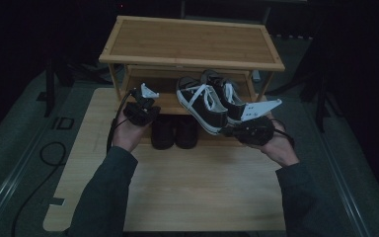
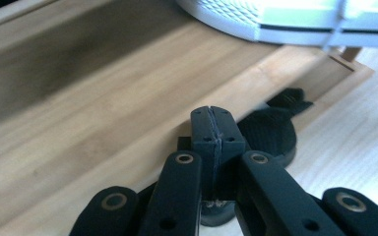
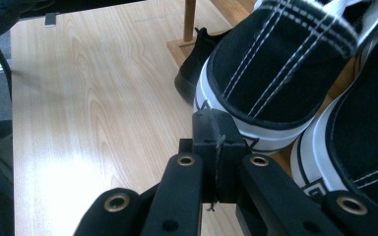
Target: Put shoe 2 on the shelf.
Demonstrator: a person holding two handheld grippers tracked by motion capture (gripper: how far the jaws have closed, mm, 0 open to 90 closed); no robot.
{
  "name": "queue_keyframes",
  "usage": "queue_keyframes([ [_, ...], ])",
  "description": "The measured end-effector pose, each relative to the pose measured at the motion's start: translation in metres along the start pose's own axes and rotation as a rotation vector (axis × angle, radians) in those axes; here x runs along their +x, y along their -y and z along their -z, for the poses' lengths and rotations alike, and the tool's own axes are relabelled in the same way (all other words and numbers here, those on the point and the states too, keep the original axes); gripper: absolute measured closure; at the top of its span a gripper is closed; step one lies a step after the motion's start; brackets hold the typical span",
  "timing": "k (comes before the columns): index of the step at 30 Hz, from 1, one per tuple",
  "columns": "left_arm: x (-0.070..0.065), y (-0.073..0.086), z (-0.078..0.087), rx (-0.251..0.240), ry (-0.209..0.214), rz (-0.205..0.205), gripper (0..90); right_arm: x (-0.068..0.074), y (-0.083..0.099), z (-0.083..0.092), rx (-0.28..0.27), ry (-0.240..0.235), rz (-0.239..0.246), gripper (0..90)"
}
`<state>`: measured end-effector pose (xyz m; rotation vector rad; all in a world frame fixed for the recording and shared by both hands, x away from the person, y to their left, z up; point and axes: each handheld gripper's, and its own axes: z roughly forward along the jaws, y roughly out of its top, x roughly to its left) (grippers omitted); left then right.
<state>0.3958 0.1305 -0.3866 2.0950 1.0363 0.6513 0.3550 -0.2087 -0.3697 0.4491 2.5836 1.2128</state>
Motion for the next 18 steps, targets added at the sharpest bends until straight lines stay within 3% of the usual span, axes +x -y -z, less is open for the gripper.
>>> queue_keyframes([
  [1,0.001,-0.002,-0.001,0.005,-0.03,-0.012,90.0,0.0,0.001,0.0,0.0,-0.002,0.0,90.0],
  [3,0.003,-0.005,-0.006,0.008,-0.022,0.007,90.0,0.0,0.001,-0.001,0.0,-0.005,0.001,90.0],
  [5,0.007,-0.008,-0.008,0.032,-0.033,-0.018,90.0,0.0,0.001,-0.001,0.003,-0.003,0.003,90.0],
  [6,0.006,-0.009,-0.01,0.016,-0.032,0.004,90.0,0.001,0.001,-0.001,0.006,-0.002,0.006,90.0],
  [7,0.007,-0.01,-0.011,0.018,-0.037,-0.001,90.0,0.001,0.002,-0.001,0.008,-0.003,0.008,90.0],
  [8,0.009,-0.011,-0.011,0.042,-0.041,-0.034,90.0,0.001,0.002,-0.001,0.011,-0.002,0.01,90.0],
  [9,0.009,-0.012,-0.013,0.031,-0.041,-0.017,90.0,0.001,0.002,-0.001,0.009,-0.004,0.008,90.0],
  [11,0.011,-0.013,-0.015,0.047,-0.057,-0.037,90.0,0.0,0.003,-0.001,0.006,-0.005,0.009,90.0],
  [14,0.014,-0.011,-0.02,0.026,-0.052,0.005,90.0,0.0,0.003,-0.001,0.005,-0.007,0.009,90.0],
  [18,0.016,-0.011,-0.021,0.024,-0.044,0.003,90.0,-0.001,0.004,0.0,0.004,-0.006,0.008,90.0],
])
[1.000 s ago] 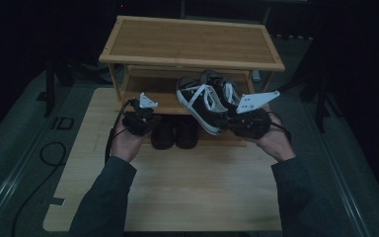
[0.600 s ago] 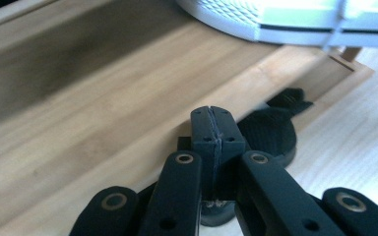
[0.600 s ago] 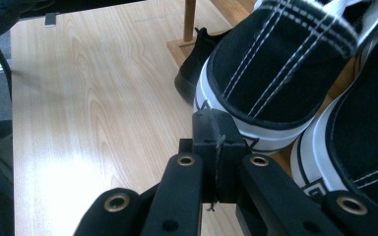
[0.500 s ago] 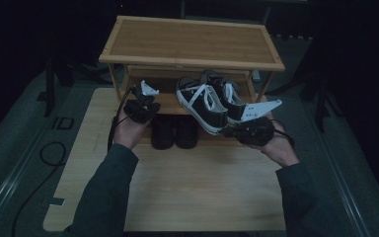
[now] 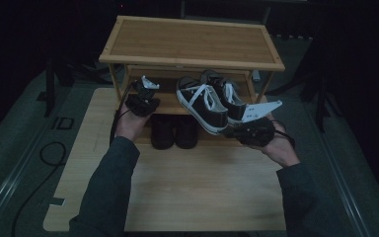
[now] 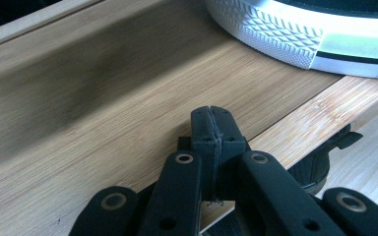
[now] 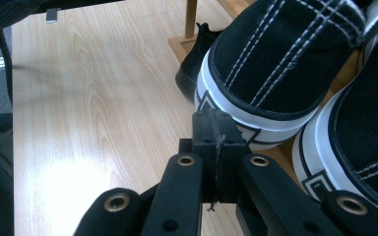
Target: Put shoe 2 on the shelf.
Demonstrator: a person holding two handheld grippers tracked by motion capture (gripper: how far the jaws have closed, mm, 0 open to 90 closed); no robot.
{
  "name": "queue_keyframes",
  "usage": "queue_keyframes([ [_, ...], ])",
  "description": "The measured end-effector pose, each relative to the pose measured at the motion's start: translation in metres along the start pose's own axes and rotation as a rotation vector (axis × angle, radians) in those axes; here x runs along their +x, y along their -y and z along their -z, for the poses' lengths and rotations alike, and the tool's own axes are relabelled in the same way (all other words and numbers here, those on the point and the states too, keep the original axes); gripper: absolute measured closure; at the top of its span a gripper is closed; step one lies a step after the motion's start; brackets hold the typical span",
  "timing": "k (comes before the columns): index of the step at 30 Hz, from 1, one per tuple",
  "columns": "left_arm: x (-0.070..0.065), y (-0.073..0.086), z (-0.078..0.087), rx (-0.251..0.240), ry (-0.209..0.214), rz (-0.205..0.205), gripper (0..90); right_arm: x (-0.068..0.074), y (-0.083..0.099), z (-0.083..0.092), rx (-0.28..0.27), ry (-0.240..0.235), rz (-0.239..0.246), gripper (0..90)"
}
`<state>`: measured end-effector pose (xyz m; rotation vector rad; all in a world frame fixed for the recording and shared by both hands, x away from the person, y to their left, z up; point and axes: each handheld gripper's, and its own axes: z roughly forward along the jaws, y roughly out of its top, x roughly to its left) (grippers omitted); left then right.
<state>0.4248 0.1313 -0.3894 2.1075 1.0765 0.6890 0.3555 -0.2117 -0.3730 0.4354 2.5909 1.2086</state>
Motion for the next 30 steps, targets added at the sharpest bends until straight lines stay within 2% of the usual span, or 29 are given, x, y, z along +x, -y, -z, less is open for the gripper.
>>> queue_keyframes([
  [12,0.002,0.001,0.001,0.012,0.004,-0.018,90.0,0.002,-0.002,-0.004,-0.004,-0.01,0.003,90.0],
  [19,0.002,0.001,0.001,0.009,0.006,-0.014,90.0,0.006,-0.01,-0.015,-0.012,-0.04,0.017,90.0],
  [20,0.001,0.002,0.0,-0.006,0.008,0.005,90.0,0.007,-0.012,-0.017,-0.013,-0.046,0.019,90.0],
  [23,0.001,0.002,0.0,-0.005,0.008,0.004,90.0,0.009,-0.017,-0.021,-0.013,-0.054,0.03,90.0],
  [25,0.002,0.001,0.001,0.011,0.002,-0.018,90.0,0.011,-0.02,-0.025,-0.015,-0.06,0.035,90.0],
  [30,0.001,0.001,0.001,0.01,0.003,-0.011,90.0,0.014,-0.029,-0.037,-0.022,-0.081,0.049,90.0],
])
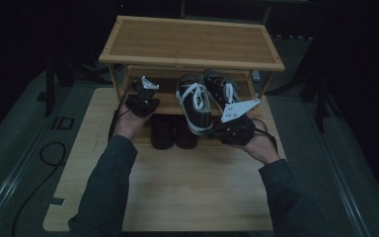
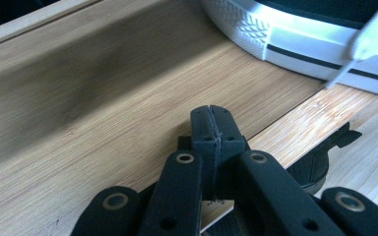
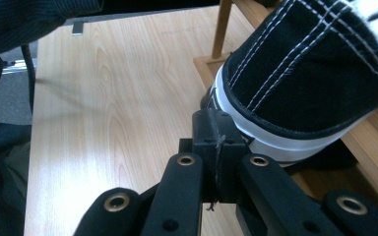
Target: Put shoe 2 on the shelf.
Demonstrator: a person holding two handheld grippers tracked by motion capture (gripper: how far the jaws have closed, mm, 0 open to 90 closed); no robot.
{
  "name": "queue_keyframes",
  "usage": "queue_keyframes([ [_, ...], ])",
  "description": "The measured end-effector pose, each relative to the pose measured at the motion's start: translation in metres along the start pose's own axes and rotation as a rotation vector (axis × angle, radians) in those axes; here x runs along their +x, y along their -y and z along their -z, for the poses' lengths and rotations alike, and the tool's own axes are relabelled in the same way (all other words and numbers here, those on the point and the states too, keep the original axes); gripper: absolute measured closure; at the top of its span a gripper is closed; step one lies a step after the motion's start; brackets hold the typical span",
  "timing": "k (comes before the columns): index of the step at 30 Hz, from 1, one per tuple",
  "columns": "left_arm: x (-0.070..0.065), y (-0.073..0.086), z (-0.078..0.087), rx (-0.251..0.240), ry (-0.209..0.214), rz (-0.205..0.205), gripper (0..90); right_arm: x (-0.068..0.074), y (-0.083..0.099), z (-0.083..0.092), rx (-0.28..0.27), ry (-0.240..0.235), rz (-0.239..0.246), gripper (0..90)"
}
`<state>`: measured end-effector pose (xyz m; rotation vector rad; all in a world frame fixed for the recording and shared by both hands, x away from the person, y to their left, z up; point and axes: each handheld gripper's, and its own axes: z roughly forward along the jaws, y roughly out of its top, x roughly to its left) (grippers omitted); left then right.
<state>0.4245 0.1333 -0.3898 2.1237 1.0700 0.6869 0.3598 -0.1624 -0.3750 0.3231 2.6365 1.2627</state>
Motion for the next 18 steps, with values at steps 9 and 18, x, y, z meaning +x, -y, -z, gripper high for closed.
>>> queue_keyframes([
  [9,-0.002,0.0,-0.001,-0.015,-0.005,0.012,90.0,-0.003,-0.011,-0.021,-0.024,-0.025,-0.002,90.0],
  [18,-0.003,0.0,-0.001,-0.013,-0.01,0.012,90.0,-0.005,-0.016,-0.03,-0.04,-0.048,-0.005,90.0],
])
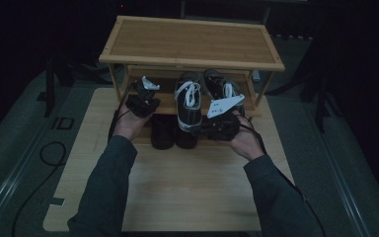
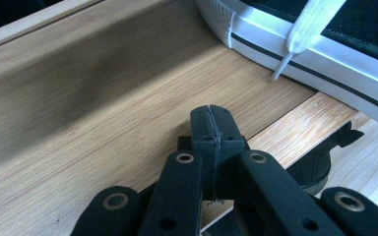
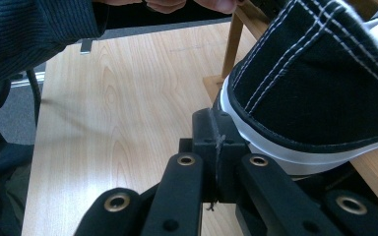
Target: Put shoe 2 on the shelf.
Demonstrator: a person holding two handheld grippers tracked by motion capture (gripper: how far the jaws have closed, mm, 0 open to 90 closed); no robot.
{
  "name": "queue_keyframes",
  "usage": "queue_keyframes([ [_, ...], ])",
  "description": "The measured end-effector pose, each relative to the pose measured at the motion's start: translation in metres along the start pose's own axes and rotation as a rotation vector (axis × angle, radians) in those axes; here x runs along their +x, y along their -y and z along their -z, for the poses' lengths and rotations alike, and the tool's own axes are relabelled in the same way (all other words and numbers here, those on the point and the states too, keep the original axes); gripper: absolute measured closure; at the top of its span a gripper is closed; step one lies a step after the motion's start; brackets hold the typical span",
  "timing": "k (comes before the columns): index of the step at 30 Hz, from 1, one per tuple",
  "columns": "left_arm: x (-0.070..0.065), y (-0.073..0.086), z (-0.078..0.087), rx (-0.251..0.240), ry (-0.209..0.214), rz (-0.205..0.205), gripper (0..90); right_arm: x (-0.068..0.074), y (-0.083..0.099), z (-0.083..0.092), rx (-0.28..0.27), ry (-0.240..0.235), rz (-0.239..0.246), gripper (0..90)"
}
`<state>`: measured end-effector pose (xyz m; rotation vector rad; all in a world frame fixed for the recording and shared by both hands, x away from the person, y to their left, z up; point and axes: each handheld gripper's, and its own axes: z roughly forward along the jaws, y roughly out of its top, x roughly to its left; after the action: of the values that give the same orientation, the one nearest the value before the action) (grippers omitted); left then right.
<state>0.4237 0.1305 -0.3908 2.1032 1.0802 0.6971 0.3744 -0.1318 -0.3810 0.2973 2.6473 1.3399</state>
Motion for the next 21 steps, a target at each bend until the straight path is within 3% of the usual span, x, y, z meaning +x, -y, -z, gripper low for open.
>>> queue_keyframes([
  [15,0.001,-0.001,0.001,0.021,-0.009,-0.037,90.0,0.001,-0.012,-0.003,-0.001,0.058,0.037,90.0],
  [21,0.001,-0.001,0.001,0.024,-0.008,-0.033,90.0,0.001,-0.011,-0.004,-0.02,0.082,0.036,90.0],
])
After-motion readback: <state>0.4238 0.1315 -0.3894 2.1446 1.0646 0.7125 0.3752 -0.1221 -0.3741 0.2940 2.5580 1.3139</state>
